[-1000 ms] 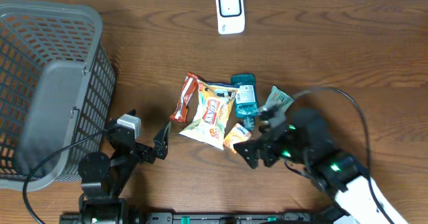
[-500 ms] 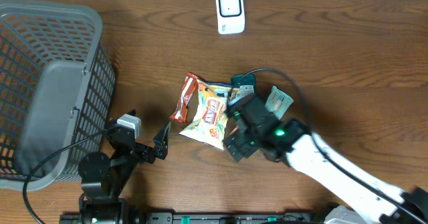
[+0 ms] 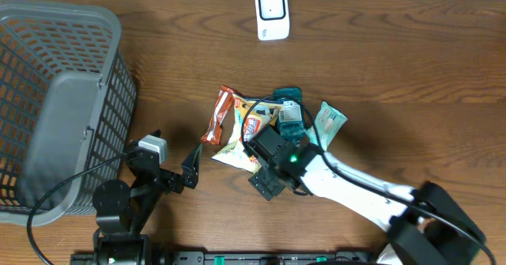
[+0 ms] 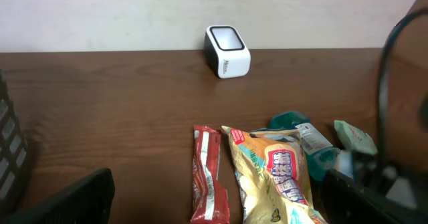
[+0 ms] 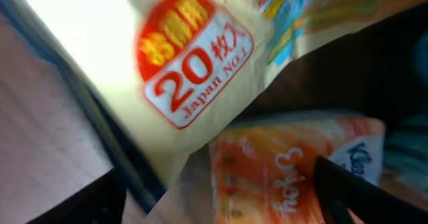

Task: Scan the item barcode
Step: 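Grasp the Kleenex tissue pack with the right gripper, then lift the tissue pack and pull it back to the right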

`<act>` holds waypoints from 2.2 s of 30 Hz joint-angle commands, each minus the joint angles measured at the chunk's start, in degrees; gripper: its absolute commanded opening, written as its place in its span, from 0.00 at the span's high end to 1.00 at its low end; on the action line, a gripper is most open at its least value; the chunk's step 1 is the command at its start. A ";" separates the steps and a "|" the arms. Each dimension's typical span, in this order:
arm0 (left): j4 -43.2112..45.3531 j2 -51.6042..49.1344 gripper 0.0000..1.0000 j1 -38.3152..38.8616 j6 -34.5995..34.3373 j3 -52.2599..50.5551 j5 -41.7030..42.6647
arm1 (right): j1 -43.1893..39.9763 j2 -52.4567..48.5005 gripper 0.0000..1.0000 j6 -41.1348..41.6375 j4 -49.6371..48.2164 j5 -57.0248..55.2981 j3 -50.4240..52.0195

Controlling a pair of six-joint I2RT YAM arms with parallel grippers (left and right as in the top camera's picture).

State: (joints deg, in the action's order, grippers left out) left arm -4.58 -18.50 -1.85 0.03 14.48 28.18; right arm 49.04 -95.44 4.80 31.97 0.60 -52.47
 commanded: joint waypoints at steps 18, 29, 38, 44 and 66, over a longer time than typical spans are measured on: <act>0.04 0.22 0.02 -0.11 0.37 0.72 0.55 | 0.68 -5.95 0.58 3.63 -0.20 -16.55 -0.61; 0.07 0.22 0.02 -0.11 0.37 0.72 0.55 | -0.04 -9.46 0.99 11.54 7.19 -6.54 -6.58; 0.07 0.22 0.02 -0.11 0.37 0.72 0.55 | -9.14 1.44 0.99 36.63 29.75 1.03 -24.65; 0.04 0.22 0.02 -0.11 0.37 0.72 0.55 | -13.90 8.66 0.99 58.49 30.82 8.61 -24.65; 0.04 0.20 0.02 -0.11 0.37 0.72 0.55 | -25.51 10.80 0.99 53.48 47.04 44.39 -24.22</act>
State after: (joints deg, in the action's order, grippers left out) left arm -4.67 -18.50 -1.85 0.03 14.48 28.18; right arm 24.10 -84.95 66.26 77.47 38.57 -76.77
